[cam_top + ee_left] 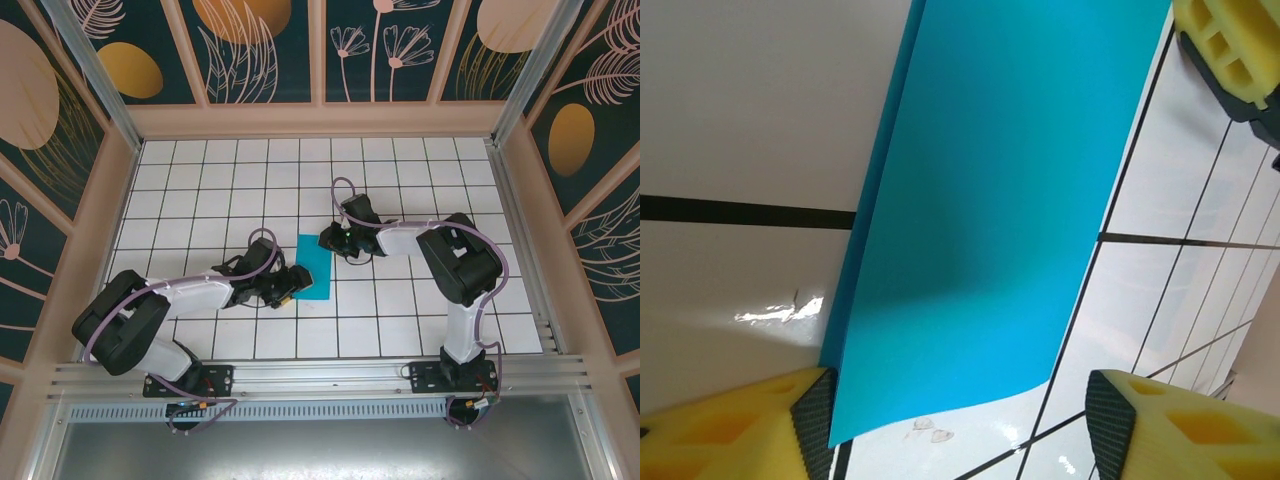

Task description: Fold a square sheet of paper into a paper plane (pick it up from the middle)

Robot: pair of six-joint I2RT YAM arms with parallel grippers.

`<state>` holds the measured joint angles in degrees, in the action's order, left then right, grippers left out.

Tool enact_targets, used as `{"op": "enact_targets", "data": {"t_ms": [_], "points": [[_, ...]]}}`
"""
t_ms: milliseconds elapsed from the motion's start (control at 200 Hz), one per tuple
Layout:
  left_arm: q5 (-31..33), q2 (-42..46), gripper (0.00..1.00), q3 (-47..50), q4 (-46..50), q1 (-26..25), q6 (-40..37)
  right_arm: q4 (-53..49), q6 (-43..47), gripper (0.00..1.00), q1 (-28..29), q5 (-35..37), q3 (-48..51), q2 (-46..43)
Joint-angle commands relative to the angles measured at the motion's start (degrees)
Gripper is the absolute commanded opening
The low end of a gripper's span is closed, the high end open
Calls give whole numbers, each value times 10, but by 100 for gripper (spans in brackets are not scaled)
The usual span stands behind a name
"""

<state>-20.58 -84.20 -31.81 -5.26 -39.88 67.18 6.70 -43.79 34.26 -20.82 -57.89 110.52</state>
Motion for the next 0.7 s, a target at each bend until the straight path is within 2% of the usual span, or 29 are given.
{"op": "enact_targets", "data": {"t_ms": [0,190,285,475,696], "points": [[-8,0,65,2,-29,-1,14,-78,14,25,-6,28,18,39],[-7,-1,56,3,-48,1,10,-77,16,24,-7,24,15,38],[-23,0,54,14,-87,6,5,-74,21,23,-7,18,11,37],[-38,-1,54,31,-119,21,-6,-57,39,21,-13,-22,1,18],[-53,-16,45,42,-145,31,-11,-36,53,21,-26,-75,-16,-28]]}}
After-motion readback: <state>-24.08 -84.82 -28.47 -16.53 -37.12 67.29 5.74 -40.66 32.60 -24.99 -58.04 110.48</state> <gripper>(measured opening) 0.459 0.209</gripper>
